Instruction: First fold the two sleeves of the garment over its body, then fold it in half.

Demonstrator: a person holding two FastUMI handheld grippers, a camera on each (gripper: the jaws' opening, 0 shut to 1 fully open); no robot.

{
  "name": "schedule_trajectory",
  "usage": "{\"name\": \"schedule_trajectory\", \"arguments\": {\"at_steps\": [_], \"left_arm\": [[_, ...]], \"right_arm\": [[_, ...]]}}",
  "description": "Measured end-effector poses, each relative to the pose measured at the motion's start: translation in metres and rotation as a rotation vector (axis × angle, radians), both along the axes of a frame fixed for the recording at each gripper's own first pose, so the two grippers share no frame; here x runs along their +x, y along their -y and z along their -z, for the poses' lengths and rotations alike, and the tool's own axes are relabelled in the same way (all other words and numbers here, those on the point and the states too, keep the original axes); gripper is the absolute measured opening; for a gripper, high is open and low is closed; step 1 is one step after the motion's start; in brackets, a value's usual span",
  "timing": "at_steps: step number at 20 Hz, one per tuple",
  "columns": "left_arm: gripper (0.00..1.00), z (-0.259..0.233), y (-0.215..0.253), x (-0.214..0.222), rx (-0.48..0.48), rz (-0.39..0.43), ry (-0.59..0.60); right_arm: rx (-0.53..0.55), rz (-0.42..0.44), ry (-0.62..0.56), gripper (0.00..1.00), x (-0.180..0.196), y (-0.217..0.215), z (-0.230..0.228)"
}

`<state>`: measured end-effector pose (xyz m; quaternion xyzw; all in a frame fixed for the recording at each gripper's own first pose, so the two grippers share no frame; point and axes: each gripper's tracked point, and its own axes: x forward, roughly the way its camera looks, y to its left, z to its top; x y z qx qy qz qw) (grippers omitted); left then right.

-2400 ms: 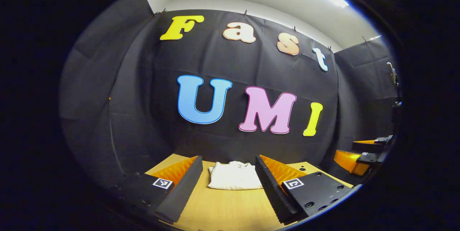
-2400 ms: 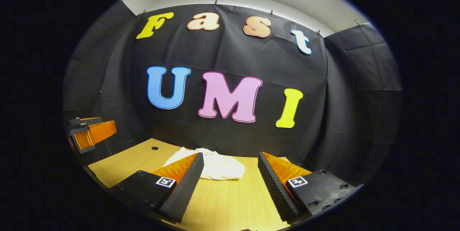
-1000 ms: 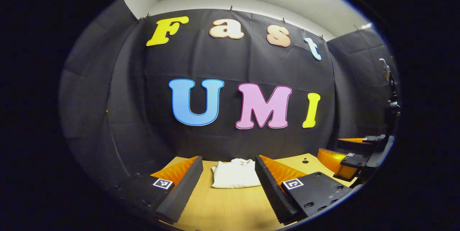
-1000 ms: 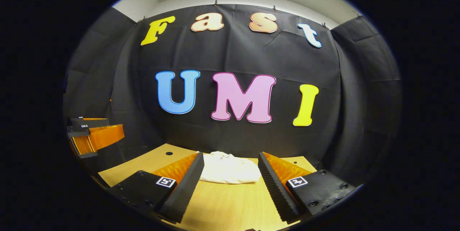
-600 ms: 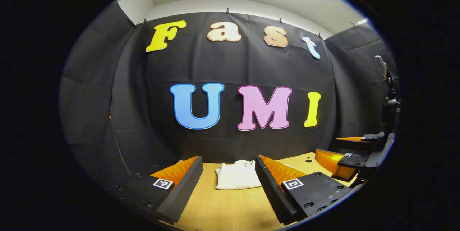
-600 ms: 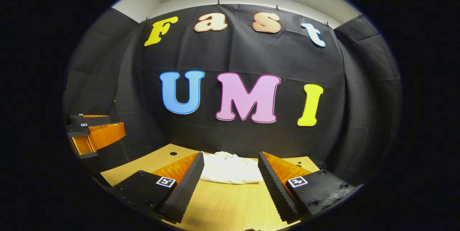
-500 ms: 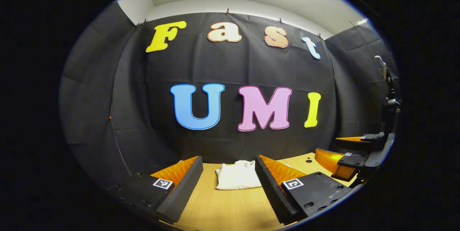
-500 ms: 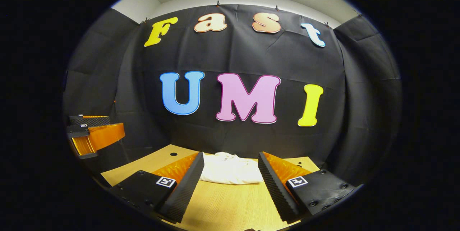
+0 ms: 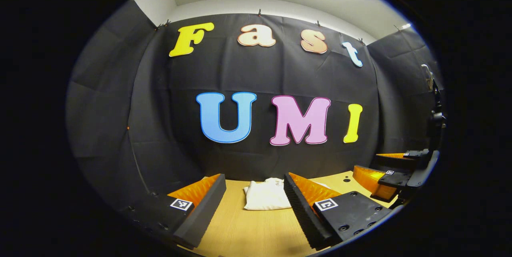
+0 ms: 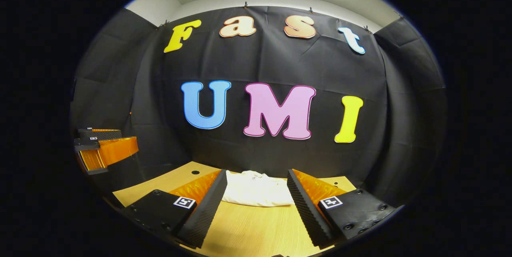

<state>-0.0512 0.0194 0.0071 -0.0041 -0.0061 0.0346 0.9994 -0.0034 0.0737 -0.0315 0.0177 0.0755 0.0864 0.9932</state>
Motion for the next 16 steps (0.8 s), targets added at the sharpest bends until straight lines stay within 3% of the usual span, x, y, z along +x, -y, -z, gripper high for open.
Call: {"name": "schedule_trajectory", "arguments": {"at_steps": [7,8,16], "left_arm": [[0.95,0.0022,-0.0058,-0.0001,-0.003,-0.011,-0.002],[0.95,0.003,-0.0062,0.0001,-0.003,-0.011,-0.003],[0.95,0.0064,-0.0056,0.0052,-0.003,0.004,-0.014]], "right_arm": [[0.007,-0.002,-0.001,0.96,0.0,-0.0042,0.0008],[0.008,-0.002,-0.002,0.93,0.0004,-0.0046,0.0025],[0.013,0.014,-0.017,0.96,0.0032,-0.0018,0.0064]]}}
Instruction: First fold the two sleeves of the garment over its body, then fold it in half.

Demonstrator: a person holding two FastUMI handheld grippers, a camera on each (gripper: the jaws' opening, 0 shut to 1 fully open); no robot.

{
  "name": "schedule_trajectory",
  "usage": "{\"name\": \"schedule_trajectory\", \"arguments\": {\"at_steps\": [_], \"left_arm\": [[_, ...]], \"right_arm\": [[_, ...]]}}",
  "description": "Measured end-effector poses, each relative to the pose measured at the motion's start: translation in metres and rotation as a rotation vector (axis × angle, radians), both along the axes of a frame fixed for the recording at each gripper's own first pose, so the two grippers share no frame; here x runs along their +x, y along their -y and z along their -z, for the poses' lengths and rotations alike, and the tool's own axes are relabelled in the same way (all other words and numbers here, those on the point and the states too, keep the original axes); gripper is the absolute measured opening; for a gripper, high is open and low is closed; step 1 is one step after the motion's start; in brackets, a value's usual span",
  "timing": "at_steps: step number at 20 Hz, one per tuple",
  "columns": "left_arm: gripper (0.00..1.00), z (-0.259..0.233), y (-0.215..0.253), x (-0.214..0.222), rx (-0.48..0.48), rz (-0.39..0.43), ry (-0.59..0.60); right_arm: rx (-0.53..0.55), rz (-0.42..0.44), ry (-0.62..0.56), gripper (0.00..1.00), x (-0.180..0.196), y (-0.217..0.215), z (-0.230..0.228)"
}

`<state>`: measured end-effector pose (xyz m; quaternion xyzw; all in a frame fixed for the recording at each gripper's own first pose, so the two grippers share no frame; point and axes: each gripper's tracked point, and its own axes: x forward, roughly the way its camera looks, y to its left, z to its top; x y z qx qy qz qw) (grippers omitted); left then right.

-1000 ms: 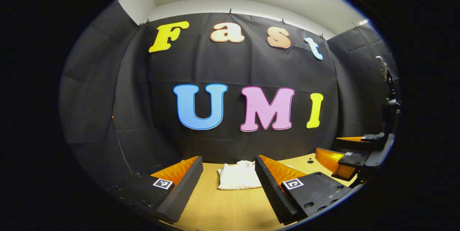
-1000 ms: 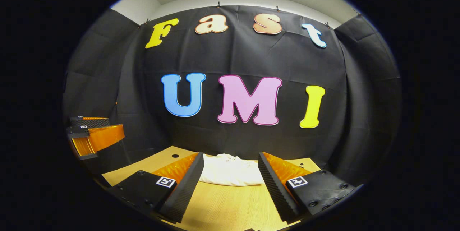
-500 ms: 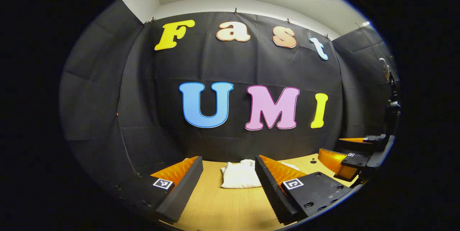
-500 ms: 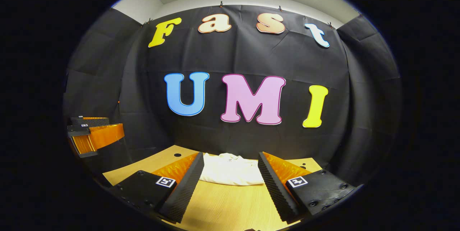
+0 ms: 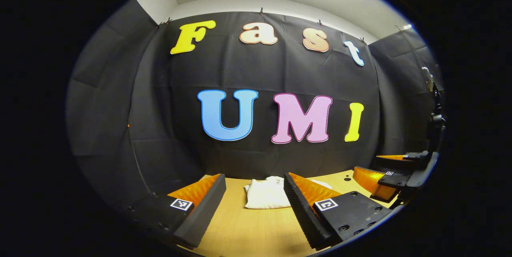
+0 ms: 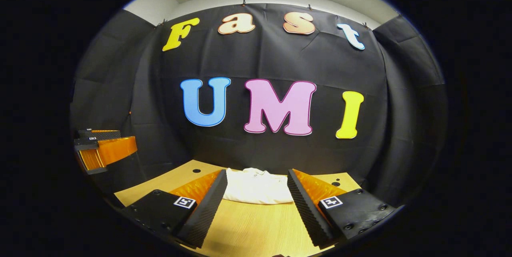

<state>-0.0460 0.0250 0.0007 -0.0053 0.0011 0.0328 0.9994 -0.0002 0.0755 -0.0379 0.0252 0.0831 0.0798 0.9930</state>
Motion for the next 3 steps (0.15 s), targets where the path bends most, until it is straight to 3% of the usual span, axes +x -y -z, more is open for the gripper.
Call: {"name": "schedule_trajectory", "arguments": {"at_steps": [3], "left_arm": [[0.95,-0.0002,-0.0012,0.0024,-0.003,0.004,-0.001]], "right_arm": [[-0.003,0.006,-0.002,0.96,-0.0012,0.0,0.0013]]}}
